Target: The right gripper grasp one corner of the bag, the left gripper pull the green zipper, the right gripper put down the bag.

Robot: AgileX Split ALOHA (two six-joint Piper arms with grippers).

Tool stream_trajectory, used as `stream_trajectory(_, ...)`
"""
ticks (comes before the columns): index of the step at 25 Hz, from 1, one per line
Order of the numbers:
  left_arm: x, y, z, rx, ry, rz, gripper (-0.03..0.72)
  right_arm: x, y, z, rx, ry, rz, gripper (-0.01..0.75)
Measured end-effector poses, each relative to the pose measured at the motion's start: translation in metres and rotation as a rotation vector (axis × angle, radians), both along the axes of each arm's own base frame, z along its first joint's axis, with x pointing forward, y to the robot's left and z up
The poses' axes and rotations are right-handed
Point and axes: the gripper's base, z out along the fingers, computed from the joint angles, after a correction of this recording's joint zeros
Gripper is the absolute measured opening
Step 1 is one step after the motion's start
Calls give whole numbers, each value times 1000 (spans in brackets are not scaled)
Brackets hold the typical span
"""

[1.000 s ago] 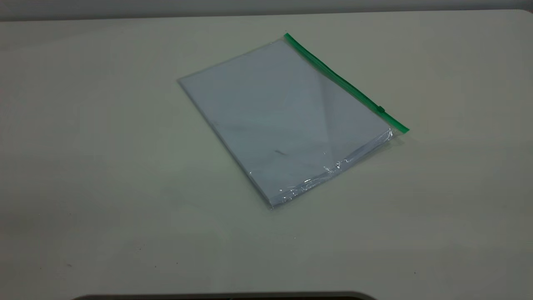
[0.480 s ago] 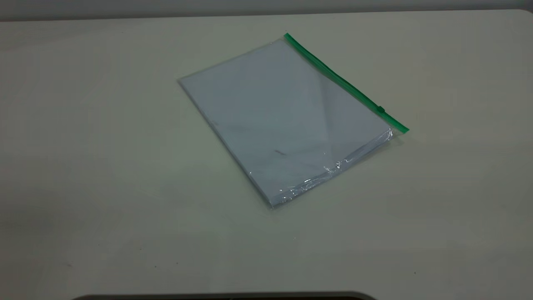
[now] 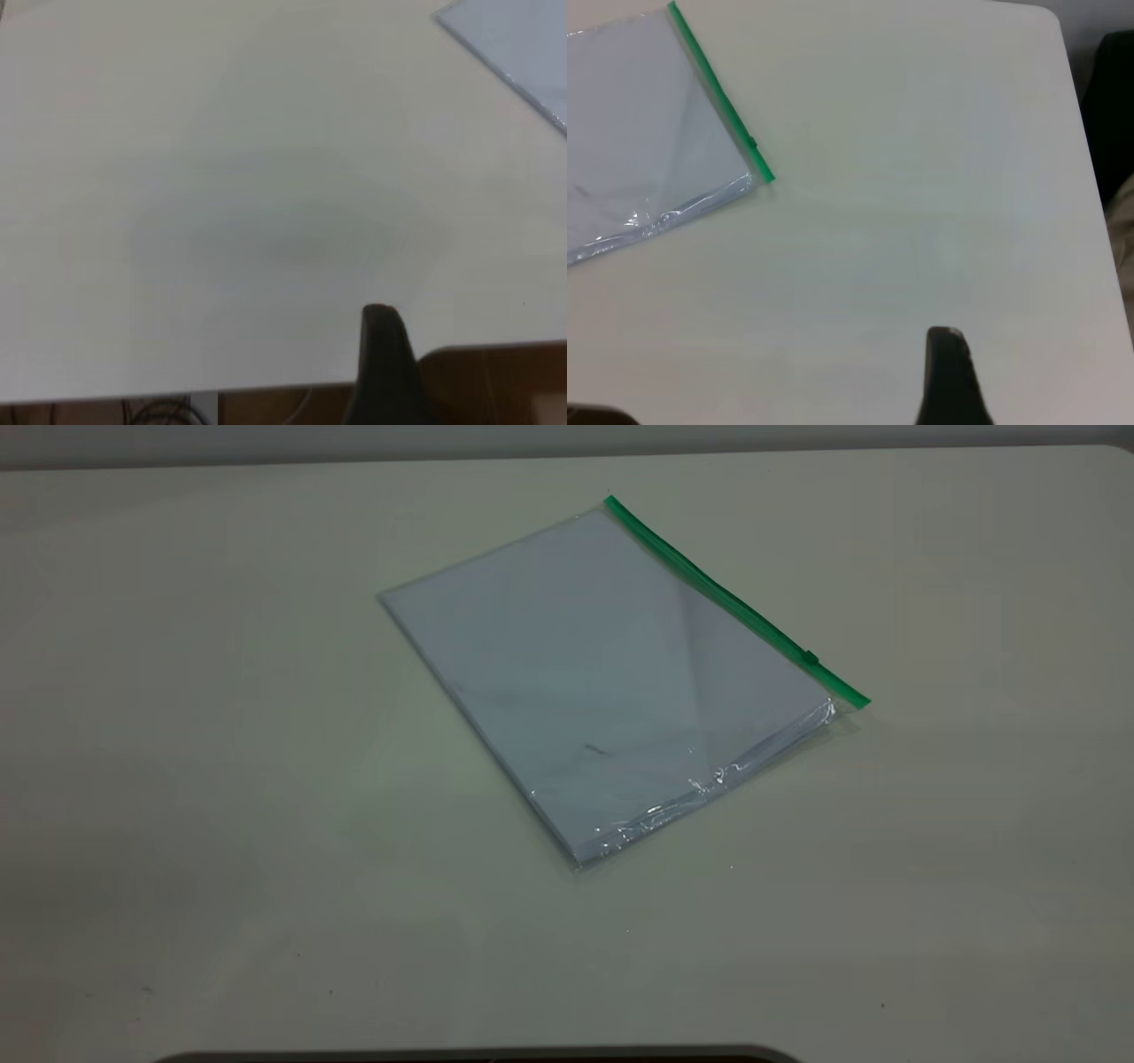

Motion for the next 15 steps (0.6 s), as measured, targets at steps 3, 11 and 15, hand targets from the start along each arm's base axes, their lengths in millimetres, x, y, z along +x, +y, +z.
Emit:
stream_trajectory(3,15,1,10,-2,20,2,568,17,4,6,30,57,21,533)
stream_trajectory(11,99,1,35,-12,114,-28,568,91,21,12,174,127,123,533)
stream_trajectory(15,142,0,40,-46,180,-47,568,134,29,-2,240,208,168,533)
